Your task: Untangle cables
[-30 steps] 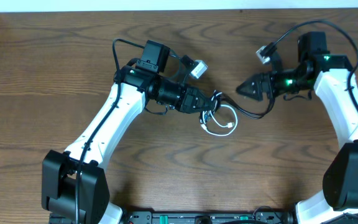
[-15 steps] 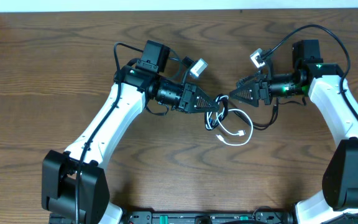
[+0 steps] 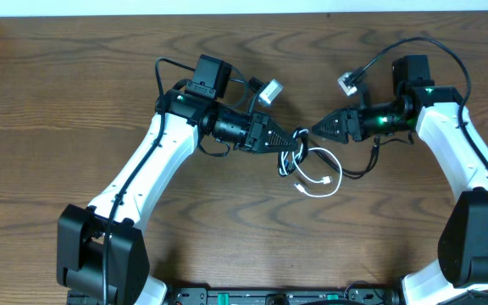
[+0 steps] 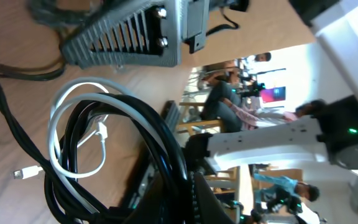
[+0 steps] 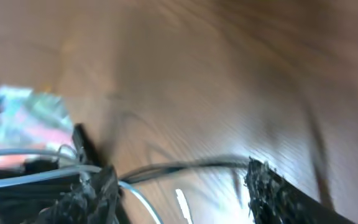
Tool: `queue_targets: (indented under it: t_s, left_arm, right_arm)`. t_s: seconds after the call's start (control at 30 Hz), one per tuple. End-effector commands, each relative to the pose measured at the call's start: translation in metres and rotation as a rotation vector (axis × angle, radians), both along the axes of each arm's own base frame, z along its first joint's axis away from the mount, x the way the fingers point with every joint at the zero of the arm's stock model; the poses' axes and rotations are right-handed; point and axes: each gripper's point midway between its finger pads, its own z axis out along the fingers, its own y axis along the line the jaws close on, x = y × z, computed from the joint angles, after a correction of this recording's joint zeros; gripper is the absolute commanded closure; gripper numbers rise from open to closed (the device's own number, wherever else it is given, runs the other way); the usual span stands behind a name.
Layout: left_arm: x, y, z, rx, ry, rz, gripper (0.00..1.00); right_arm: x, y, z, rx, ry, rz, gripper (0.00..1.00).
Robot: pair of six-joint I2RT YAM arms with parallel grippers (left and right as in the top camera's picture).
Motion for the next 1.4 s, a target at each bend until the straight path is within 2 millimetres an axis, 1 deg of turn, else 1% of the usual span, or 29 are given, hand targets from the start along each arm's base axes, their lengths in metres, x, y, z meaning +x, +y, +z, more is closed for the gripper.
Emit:
queue_targets:
  t_s: [0.0,0.07,0.17,0.23,0.33,0.37,0.4,0.43,0.53,0.57,0.6,0.67,0.83,1.07,1.13,1.27,1.37]
  left_arm:
    - [0.009,0.004,-0.009,0.083,0.0,0.059,0.93]
    - [0.017,0.008,-0.021,0.162,0.032,0.122,0.93]
    - [0.034,0.016,-0.037,0.282,0.088,0.25,0.93]
    - [0.043,0.016,-0.038,0.298,0.108,0.304,0.93]
    - [0.054,0.012,-0.031,0.266,0.104,0.338,0.93]
    - [0.057,0.011,-0.029,0.256,0.102,0.349,0.93]
    - [0.06,0.01,-0.026,0.245,0.096,0.356,0.93]
    - [0.063,0.009,-0.024,0.236,0.087,0.361,0.93]
    - [0.066,0.008,-0.022,0.224,0.073,0.367,0.93]
    - [0.066,0.008,-0.021,0.223,0.071,0.368,0.93]
    - [0.067,0.008,-0.021,0.222,0.07,0.368,0.92]
    - [0.067,0.008,-0.021,0.222,0.07,0.367,0.93]
    - [0.067,0.008,-0.021,0.222,0.07,0.367,0.93]
    - [0.067,0.008,-0.021,0.222,0.07,0.367,0.93]
    - [0.067,0.008,-0.021,0.222,0.07,0.367,0.93]
    - [0.067,0.008,-0.021,0.222,0.077,0.37,0.93]
    - [0.066,0.007,-0.021,0.219,0.079,0.366,0.93]
  right_arm:
    - [-0.001,-0.018,-0.021,-0.134,0.17,-0.17,0.39]
    - [-0.007,-0.008,-0.011,-0.063,0.146,-0.102,0.39]
    - [-0.019,0.013,0.015,0.117,0.08,0.029,0.42]
    - [-0.024,0.023,0.031,0.219,0.047,0.084,0.46]
    - [-0.03,0.035,0.039,0.264,0.039,0.125,0.52]
    - [-0.032,0.039,0.039,0.263,0.037,0.138,0.57]
    - [-0.033,0.044,0.039,0.264,0.032,0.153,0.69]
    - [-0.035,0.048,0.039,0.264,0.037,0.162,0.77]
    - [-0.035,0.059,0.04,0.269,0.063,0.161,0.9]
    - [-0.034,0.062,0.041,0.271,0.07,0.157,0.91]
    - [-0.032,0.068,0.043,0.276,0.075,0.154,0.92]
    - [-0.03,0.073,0.045,0.287,0.084,0.149,0.92]
    - [-0.03,0.08,0.063,0.385,0.076,0.181,0.92]
    - [-0.034,0.085,0.064,0.39,0.091,0.193,0.9]
    - [-0.035,0.088,0.059,0.363,0.094,0.192,0.9]
    - [-0.034,0.094,0.034,0.212,0.142,0.128,0.91]
    - [-0.033,0.096,0.02,0.119,0.163,0.084,0.92]
